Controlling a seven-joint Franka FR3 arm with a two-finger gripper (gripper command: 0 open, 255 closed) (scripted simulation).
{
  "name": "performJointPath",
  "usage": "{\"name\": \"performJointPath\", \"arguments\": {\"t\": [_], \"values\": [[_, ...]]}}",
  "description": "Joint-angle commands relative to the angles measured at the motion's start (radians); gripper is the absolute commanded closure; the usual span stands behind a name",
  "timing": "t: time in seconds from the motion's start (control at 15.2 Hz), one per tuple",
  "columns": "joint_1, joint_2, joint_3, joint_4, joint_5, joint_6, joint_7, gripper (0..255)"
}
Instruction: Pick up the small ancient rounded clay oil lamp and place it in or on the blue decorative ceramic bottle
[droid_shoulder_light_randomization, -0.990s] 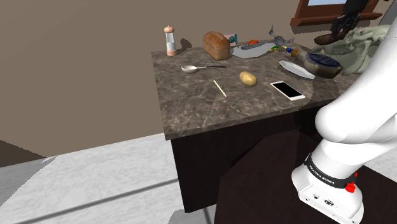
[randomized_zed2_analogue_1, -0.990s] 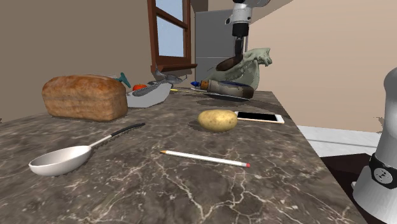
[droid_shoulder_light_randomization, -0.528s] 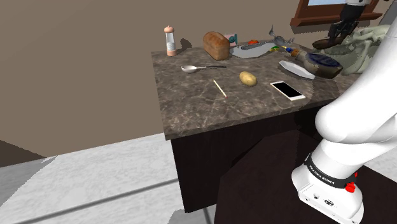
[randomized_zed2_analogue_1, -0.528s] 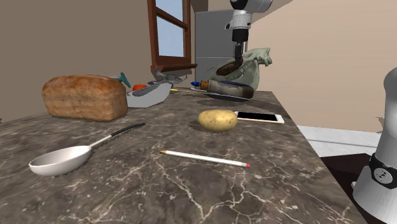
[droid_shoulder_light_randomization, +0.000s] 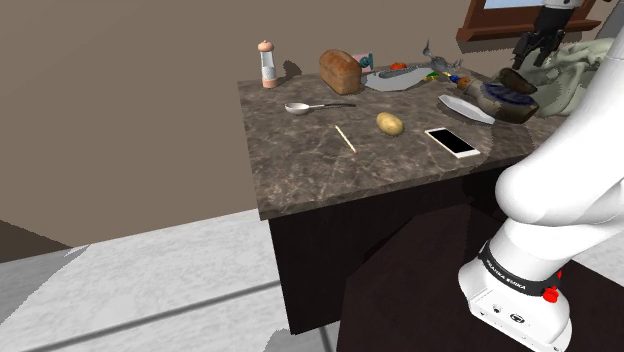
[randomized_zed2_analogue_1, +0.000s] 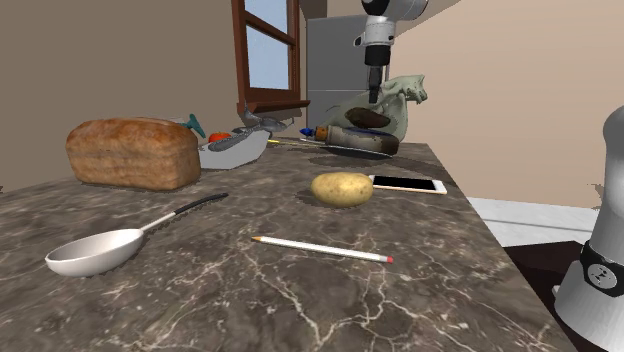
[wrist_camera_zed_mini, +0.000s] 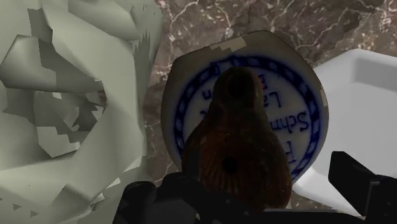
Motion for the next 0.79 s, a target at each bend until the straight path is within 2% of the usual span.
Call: {"name": "performJointPath", "arguments": {"t": [0.0,0.26,0.73], "values": [[-0.001,0.000,0.000,0.001,0.000,0.000,0.000,0],[-0.007,0.002,-0.005,0.130,-0.001,-0.128,0.002,0],[-0.007,0.002,-0.005,0.130,-0.001,-0.128,0.002,0]]}}
